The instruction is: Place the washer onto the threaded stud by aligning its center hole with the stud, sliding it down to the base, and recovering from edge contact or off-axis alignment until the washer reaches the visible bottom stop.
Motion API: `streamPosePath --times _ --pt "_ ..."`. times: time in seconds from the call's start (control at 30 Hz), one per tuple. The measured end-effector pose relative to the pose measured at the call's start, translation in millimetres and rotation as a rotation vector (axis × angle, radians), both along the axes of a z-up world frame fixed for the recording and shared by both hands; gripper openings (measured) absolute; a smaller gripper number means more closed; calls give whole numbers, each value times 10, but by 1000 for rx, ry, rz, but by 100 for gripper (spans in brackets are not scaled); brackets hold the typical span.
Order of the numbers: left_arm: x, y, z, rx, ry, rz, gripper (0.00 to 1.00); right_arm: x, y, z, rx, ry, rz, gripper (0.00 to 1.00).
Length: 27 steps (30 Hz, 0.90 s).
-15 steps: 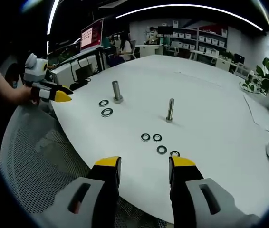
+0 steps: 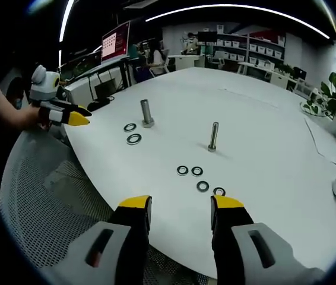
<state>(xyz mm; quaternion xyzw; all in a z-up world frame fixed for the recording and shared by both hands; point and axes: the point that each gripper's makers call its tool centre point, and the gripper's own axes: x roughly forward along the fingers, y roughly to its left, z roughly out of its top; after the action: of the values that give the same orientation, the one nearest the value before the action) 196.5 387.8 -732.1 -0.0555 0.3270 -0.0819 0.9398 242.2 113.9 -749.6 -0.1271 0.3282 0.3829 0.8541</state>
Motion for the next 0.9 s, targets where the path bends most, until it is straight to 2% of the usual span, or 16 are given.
streamPosePath --times 0.17,0.37,0.9 --pt "-6 -7 -19 2 9 -9 45 -4 -3 -9 -5 3 1 42" --pt "-12 -3 -17 6 10 -8 45 5 -48 -51 -47 4 -7 42" --pt "-16 -2 -38 11 16 -12 45 -2 -44 -51 -52 4 -6 41"
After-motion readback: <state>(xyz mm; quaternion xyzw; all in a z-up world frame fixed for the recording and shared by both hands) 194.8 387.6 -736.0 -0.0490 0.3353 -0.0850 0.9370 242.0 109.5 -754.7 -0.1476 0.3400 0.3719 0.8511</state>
